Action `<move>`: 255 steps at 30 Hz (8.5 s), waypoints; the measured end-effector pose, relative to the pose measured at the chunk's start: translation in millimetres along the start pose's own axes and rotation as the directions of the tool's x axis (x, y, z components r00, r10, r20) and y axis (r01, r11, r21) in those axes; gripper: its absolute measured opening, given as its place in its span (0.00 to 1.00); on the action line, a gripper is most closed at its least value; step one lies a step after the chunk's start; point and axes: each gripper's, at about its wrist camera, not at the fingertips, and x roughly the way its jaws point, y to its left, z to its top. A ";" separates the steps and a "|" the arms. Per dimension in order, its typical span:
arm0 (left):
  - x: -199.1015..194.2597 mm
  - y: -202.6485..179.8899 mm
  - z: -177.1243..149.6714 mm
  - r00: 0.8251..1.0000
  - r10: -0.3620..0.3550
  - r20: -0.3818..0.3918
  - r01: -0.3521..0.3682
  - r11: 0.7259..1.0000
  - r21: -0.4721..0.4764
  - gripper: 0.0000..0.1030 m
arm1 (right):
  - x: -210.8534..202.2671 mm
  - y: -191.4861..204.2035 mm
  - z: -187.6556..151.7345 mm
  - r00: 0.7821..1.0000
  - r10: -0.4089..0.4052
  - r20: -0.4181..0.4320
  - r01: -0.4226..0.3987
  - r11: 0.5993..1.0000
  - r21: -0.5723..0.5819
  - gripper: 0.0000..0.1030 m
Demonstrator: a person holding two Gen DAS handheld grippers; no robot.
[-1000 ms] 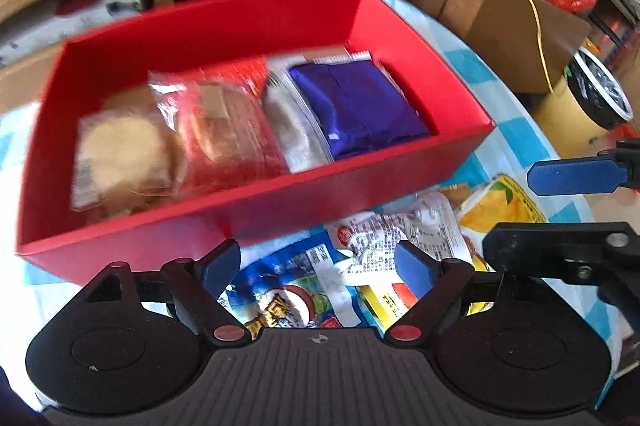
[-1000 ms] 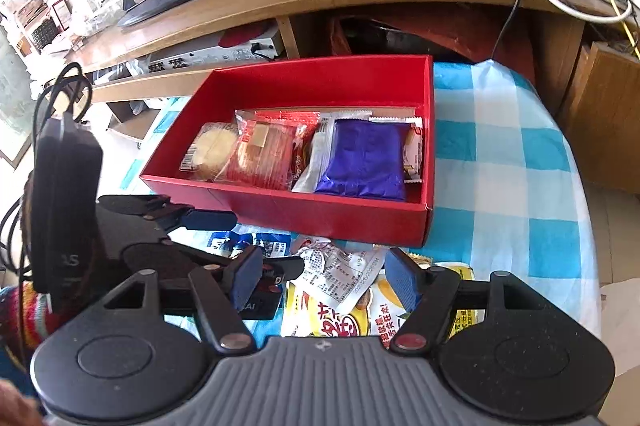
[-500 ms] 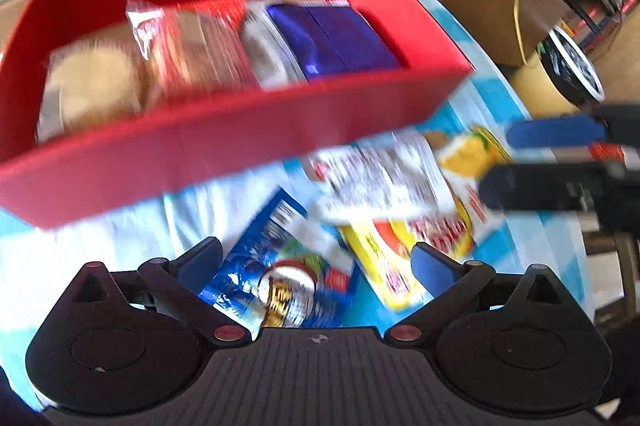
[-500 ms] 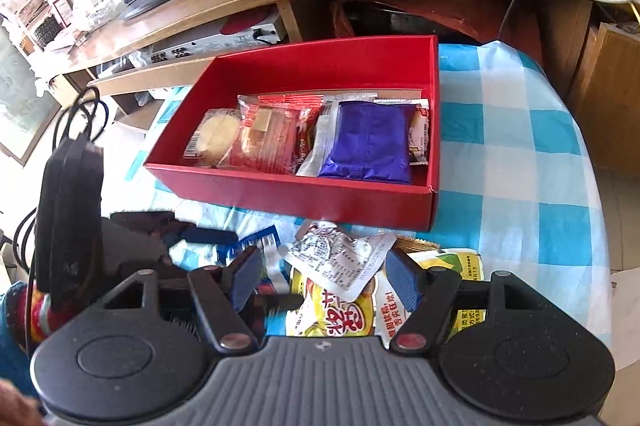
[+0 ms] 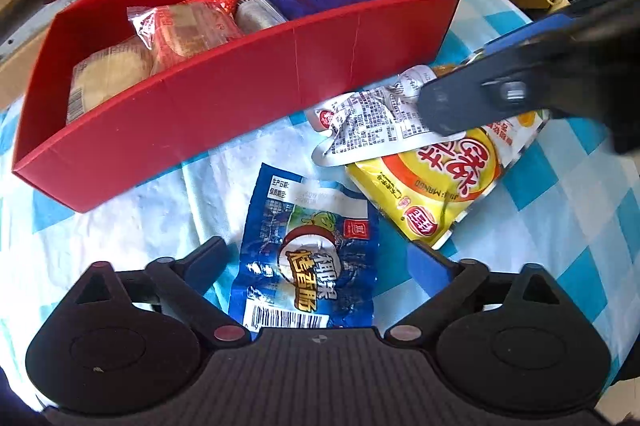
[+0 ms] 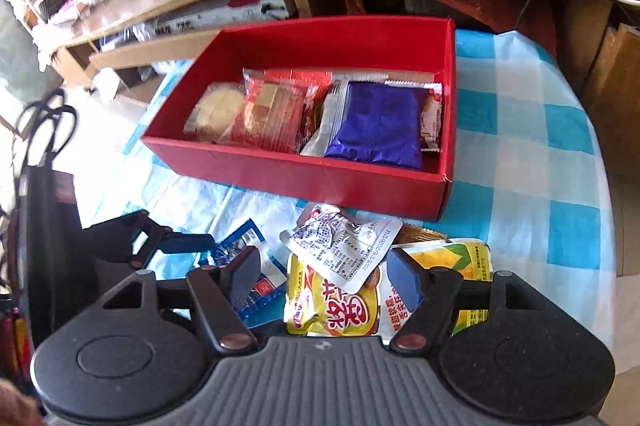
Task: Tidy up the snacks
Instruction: 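Withdraw both grippers from the box toward the remaining snacks, then grasp the blue sausage pack with the left gripper, then grasp the white foil snack pack with the right gripper while the left holds the blue pack, then carry the blue pack and white foil pack over the red box, lowering both, then open both grippers to drop the blue and white packs into the box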
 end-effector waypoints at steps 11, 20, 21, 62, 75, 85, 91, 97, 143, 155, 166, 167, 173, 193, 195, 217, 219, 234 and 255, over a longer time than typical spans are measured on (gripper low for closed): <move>-20.6 26.7 -17.4 0.999 -0.044 0.018 0.046 0.995 -0.086 0.73 | 49.9 1.6 11.3 0.998 -0.033 -0.047 0.031 0.999 -0.038 0.74; -34.6 38.3 -36.4 0.999 -0.041 -0.006 0.040 0.990 -0.132 0.74 | 37.6 10.6 -5.3 0.958 0.238 -0.158 -0.226 0.970 0.091 0.76; -36.8 39.3 -39.1 0.999 -0.044 -0.007 0.042 0.989 -0.141 0.74 | 30.8 11.8 -6.4 0.954 0.262 -0.144 -0.251 0.964 0.092 0.76; -21.3 34.3 -42.0 0.999 0.038 -0.010 -0.039 0.995 -0.087 0.77 | 70.8 61.0 -6.3 0.990 -0.089 -0.110 0.063 0.974 -0.218 0.62; -39.7 41.1 -50.8 0.999 0.034 0.005 -0.032 0.982 -0.187 0.72 | 26.2 59.7 -19.4 0.998 -0.037 -0.056 0.027 0.985 -0.172 0.32; -39.6 48.1 -57.1 1.000 0.010 -0.003 -0.011 0.975 -0.221 0.73 | 34.7 45.3 -5.5 0.997 0.008 -0.076 -0.019 0.989 -0.144 0.75; -36.0 49.2 -55.7 1.000 0.003 -0.009 -0.005 0.977 -0.215 0.73 | 72.3 53.7 -9.0 0.986 -0.061 -0.153 0.027 0.976 -0.215 0.80; -29.0 38.7 -55.2 0.999 0.031 -0.040 -0.037 0.987 -0.156 0.87 | 61.7 66.3 -27.9 0.984 -0.094 -0.151 0.050 0.961 -0.271 0.61; -46.1 46.6 -60.7 1.000 0.027 0.010 -0.024 0.971 -0.239 0.73 | 3.2 47.9 -42.3 0.997 0.017 -0.074 -0.025 0.993 -0.112 0.52; -62.3 50.5 -42.4 0.996 0.035 0.086 -0.010 0.961 -0.278 0.73 | -29.9 44.8 -21.4 0.998 0.018 0.065 -0.014 0.998 -0.069 0.52; -73.9 56.0 -20.1 0.986 0.077 0.149 -0.030 0.956 -0.291 0.73 | -36.5 36.1 -12.8 0.992 -0.032 0.118 0.040 0.997 -0.064 0.52; -75.2 55.6 -17.0 0.984 0.084 0.156 -0.036 0.957 -0.289 0.73 | -37.4 36.3 -11.7 0.992 -0.034 0.123 0.043 0.997 -0.065 0.52; -80.6 55.0 0.3 0.975 0.114 0.190 -0.056 0.957 -0.286 0.73 | -41.3 35.1 -2.5 0.988 -0.045 0.151 0.054 0.997 -0.057 0.52; -79.6 57.5 53.8 0.951 0.164 0.263 -0.087 0.955 -0.282 0.73 | -43.1 25.2 43.0 0.970 -0.069 0.233 0.072 0.997 -0.006 0.52; -77.7 58.9 59.4 0.950 0.167 0.263 -0.089 0.954 -0.285 0.73 | -41.1 22.6 48.0 0.969 -0.072 0.235 0.074 0.997 0.001 0.52; -33.3 76.2 89.7 0.950 0.233 0.206 -0.163 0.938 -0.306 0.73 | 8.8 4.3 81.8 0.974 -0.102 0.200 0.102 0.995 0.008 0.52; -29.1 78.4 89.9 0.951 0.237 0.197 -0.168 0.936 -0.310 0.73 | 13.8 4.2 82.7 0.975 -0.106 0.196 0.108 0.994 0.003 0.52; -12.0 76.5 85.6 0.955 0.251 0.157 -0.198 0.935 -0.293 0.73 | 37.9 -1.7 79.1 0.981 -0.136 0.139 0.138 0.990 -0.006 0.52; -30.9 73.2 81.0 0.944 0.268 0.191 -0.206 0.933 -0.294 0.83 | 23.6 0.3 70.3 0.976 -0.152 0.155 0.158 0.987 -0.023 0.52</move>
